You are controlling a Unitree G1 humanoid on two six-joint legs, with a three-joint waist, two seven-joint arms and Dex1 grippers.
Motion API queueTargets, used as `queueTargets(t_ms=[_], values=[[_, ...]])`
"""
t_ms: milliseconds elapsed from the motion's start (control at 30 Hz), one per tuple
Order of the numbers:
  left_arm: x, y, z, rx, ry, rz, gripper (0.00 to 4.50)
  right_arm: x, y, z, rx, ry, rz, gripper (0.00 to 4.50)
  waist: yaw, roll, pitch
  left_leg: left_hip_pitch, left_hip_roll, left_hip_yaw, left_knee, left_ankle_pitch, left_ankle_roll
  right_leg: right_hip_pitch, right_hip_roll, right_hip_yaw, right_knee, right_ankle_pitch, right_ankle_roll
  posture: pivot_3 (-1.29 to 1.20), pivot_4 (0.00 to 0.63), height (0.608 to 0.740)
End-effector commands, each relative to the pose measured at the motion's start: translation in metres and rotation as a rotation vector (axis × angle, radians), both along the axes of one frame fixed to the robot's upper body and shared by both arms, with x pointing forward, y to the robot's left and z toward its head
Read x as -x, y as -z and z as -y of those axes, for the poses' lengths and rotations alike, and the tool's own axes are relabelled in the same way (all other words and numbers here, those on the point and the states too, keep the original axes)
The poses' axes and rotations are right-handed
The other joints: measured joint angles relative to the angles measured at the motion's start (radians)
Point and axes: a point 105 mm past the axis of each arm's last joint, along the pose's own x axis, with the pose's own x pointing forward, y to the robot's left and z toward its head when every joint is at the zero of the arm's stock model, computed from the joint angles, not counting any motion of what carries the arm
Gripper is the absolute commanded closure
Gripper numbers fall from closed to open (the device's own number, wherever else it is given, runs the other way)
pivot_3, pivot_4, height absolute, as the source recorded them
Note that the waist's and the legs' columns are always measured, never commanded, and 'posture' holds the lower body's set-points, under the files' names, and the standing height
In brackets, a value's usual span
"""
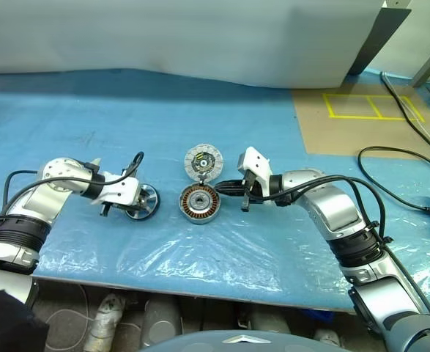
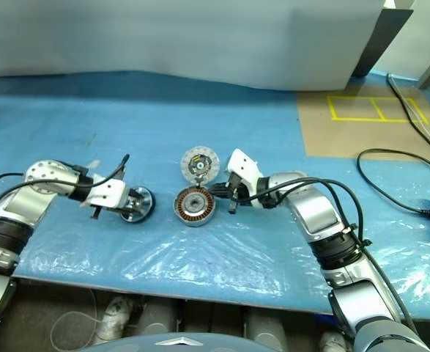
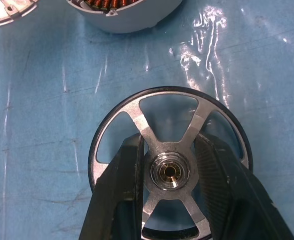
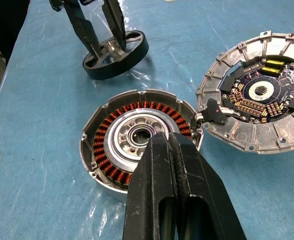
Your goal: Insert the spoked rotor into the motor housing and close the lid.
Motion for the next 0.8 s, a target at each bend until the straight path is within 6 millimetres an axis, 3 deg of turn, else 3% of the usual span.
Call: queueTargets(t_ms=[33,267,467,700,800], values=[[0.008,0.018,0.002,-0.032,0.011,-0.054,3.34,0.001,-0.01,-0.004,-0.016,-0.019,0.042,4.5,0.001,0.0,0.0,0.0,0.0,0.0,0.0,0.0,0.0,0.0,0.0,0.0,0.0,0.0,0.0,0.0,0.15,0.74],[-0.003,-0.004,0.023,0.165,-0.017,-0.008,3.34,0.0,-0.029,-0.002,-0.11,0.0,0.015,4.5,0.012,0.003,-0.002,0.0,-0.001,0.0,0.001,0.0,0.0,0.0,-0.001,0.0,0.0,0.0,0.0,0.0,0.15,0.74],[0.008,-0.035,0.045,0.429,0.03,-0.05,3.34,0.007,-0.049,0.013,-0.243,0.027,-0.054,4.5,0.025,0.002,-0.001,-0.003,0.0,0.0,0.001,0.0,0.0,-0.001,0.0,0.0,0.0,0.0,0.0,0.0,0.15,0.74],[0.005,-0.071,0.077,0.651,0.036,-0.081,3.34,0.008,-0.054,0.031,-0.289,0.114,-0.071,4.5,0.025,0.002,-0.001,-0.004,0.0,0.0,0.0,0.0,0.0,-0.002,0.0,0.0,-0.001,0.0,0.0,0.0,0.15,0.74],[0.001,-0.076,0.095,0.692,0.038,-0.121,3.34,0.007,-0.052,0.034,-0.301,0.149,-0.076,4.5,0.026,0.002,-0.001,-0.004,0.0,0.0,0.001,0.0,0.0,-0.002,0.0,0.0,-0.001,0.0,0.0,0.0,0.15,0.74]])
